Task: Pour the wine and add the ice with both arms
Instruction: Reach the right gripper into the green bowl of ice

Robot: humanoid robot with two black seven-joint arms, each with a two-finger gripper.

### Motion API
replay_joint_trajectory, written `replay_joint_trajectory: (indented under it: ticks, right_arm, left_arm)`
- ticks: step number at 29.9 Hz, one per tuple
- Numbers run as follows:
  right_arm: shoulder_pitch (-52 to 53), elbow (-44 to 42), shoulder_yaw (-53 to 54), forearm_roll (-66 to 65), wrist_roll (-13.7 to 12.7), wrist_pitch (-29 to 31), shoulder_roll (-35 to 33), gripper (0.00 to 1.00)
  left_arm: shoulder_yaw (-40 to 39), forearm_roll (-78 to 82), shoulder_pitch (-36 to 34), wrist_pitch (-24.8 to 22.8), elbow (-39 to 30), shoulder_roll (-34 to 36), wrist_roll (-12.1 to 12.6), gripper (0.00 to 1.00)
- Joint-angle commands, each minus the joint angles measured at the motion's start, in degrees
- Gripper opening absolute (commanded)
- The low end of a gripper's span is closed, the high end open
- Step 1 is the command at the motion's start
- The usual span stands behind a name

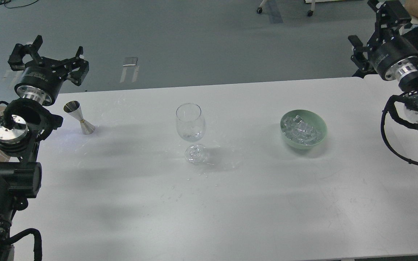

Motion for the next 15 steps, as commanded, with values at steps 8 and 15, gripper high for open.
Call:
replay_joint_trajectory:
  ticks: [8,15]
  right_arm:
    - [0.57,8.88,-9.37,-29.06,0.31,0.13,-7.96,1.00]
    - [2.49,12.23,-22.00,-42.08,1.36,3.11,-14.03,1.00]
  left_arm:
    - [3.48,12.27,0.27,-1.05,-0.22,-0.60,-2.98,0.98]
    - [4.01,12.27,1.67,-1.05,-0.22,-0.52,-6.68,0.98]
